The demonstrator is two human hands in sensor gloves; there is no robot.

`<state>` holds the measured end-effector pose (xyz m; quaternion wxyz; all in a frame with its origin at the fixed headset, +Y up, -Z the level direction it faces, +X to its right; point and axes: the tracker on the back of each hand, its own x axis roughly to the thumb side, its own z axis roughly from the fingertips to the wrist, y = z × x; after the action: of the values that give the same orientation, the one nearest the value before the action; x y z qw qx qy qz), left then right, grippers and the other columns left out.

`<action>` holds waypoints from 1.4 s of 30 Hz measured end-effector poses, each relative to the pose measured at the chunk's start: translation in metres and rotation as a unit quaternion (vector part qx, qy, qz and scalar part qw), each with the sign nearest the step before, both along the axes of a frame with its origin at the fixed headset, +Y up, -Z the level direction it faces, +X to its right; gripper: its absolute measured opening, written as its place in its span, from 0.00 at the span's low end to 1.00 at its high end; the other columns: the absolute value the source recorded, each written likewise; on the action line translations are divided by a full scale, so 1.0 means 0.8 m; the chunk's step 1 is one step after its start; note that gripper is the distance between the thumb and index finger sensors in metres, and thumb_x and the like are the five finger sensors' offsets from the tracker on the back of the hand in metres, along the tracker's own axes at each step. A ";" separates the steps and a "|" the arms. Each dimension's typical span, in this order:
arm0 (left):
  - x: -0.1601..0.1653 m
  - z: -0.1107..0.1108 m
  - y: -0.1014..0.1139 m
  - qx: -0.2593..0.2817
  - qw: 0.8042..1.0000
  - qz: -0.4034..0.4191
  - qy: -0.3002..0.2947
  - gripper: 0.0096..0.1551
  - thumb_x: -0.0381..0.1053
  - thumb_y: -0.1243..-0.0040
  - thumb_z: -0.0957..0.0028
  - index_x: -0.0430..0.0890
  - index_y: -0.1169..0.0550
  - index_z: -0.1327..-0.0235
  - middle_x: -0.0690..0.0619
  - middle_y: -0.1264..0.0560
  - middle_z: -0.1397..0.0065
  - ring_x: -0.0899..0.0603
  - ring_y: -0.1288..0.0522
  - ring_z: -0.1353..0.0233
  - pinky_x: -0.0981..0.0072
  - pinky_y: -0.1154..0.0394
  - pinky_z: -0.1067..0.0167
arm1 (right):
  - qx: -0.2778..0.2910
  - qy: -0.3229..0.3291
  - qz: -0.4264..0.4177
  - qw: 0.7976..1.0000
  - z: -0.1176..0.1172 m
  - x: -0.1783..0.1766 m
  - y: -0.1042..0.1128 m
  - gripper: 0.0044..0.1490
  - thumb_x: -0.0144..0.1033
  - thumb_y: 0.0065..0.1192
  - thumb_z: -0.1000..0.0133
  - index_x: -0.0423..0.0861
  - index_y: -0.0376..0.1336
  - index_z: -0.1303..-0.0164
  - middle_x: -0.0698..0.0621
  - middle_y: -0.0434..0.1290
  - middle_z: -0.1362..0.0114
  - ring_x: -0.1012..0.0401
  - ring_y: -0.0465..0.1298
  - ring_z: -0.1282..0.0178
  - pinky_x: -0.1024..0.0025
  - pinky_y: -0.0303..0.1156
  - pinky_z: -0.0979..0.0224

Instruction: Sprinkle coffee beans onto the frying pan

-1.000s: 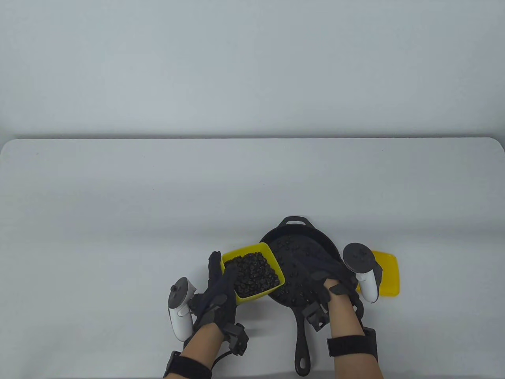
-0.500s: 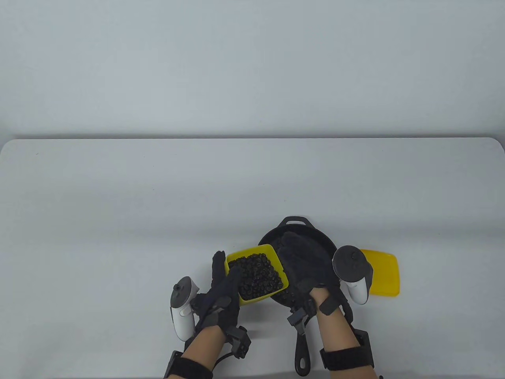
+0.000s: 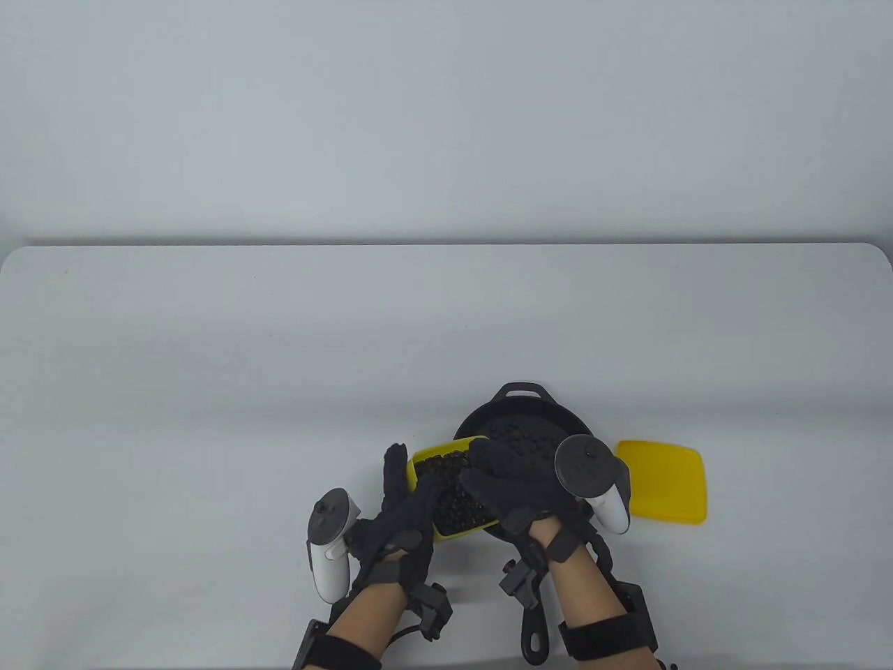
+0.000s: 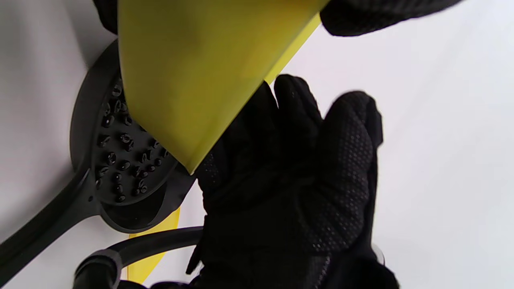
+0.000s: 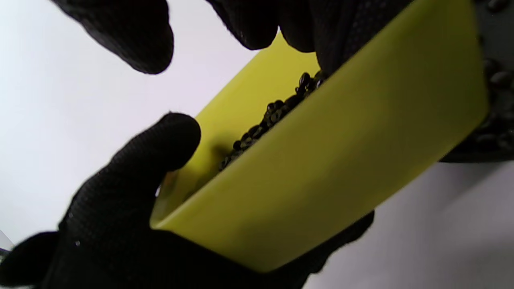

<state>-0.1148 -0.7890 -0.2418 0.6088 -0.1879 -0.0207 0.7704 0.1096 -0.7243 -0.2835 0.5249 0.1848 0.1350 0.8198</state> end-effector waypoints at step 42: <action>0.011 0.005 -0.001 -0.035 0.999 0.025 -0.028 0.47 0.69 0.53 0.38 0.64 0.69 0.27 0.35 0.53 0.26 0.28 0.37 0.29 0.46 0.31 0.33 | -0.056 -0.073 -0.049 0.995 0.003 -0.014 -0.016 0.23 0.25 0.63 0.42 0.41 0.67 0.35 0.31 0.64 0.30 0.42 0.79 0.45 0.74 0.85 0.49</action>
<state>-0.1060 -0.7895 -0.2380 0.5814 -0.2297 -0.0153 0.7804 0.0984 -0.7371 -0.2810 0.5824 0.1013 0.1323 0.7957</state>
